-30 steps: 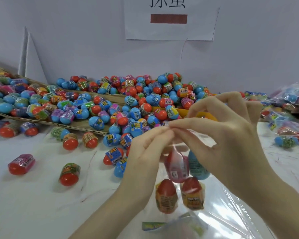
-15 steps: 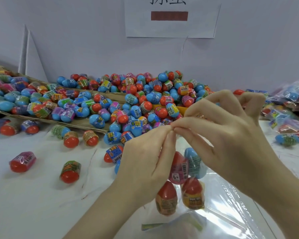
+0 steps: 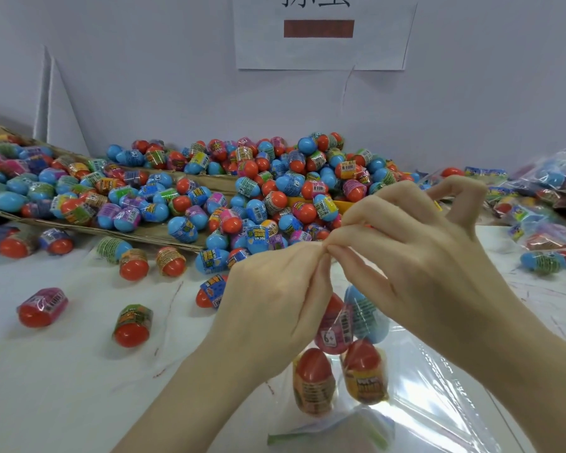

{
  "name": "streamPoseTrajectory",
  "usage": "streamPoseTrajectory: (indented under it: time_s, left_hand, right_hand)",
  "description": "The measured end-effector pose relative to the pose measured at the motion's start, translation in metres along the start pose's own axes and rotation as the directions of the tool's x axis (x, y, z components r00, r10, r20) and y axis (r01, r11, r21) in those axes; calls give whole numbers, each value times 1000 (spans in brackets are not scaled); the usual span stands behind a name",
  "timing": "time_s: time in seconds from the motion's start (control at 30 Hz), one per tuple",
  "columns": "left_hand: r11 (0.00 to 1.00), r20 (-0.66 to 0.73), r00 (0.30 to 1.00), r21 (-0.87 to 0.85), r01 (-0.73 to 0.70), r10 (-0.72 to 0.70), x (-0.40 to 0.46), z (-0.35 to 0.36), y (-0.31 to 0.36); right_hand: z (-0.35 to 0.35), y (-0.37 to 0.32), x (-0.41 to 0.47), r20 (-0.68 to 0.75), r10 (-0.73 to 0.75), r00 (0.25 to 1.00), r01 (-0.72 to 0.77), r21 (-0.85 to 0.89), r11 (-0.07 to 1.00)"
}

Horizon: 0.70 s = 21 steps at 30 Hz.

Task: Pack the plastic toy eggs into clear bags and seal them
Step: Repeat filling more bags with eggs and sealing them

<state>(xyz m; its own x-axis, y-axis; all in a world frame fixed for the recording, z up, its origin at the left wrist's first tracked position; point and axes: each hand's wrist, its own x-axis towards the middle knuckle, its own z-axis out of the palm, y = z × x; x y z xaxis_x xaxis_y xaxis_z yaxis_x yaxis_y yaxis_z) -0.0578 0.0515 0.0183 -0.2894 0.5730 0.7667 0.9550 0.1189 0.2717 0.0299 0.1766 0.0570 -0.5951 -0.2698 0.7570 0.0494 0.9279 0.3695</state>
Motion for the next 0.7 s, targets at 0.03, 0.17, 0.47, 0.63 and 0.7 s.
streamPoseTrajectory:
  time_s: [0.03, 0.17, 0.47, 0.63, 0.7]
  left_hand:
    - [1000, 4, 1000, -3, 1, -1, 0, 0, 0]
    - [1000, 3, 1000, -12, 1, -1, -1, 1, 1]
    - [993, -73, 996, -101, 52, -60, 1, 3, 2]
    - [986, -95, 993, -157, 59, -75, -3, 3, 2]
    - [969, -116, 986, -230, 91, -120, -3, 3, 3]
  right_hand:
    - [1, -1, 0, -2, 1, 1000, -1, -13, 1000]
    - [2, -2, 0, -11, 19, 1000, -20, -83, 996]
    - [10, -13, 2, -87, 224, 971, -228, -40, 973]
    - [14, -4, 1, -47, 393, 918, -393, 14, 920]
    - [16, 16, -2, 32, 588, 808, -587, 113, 802]
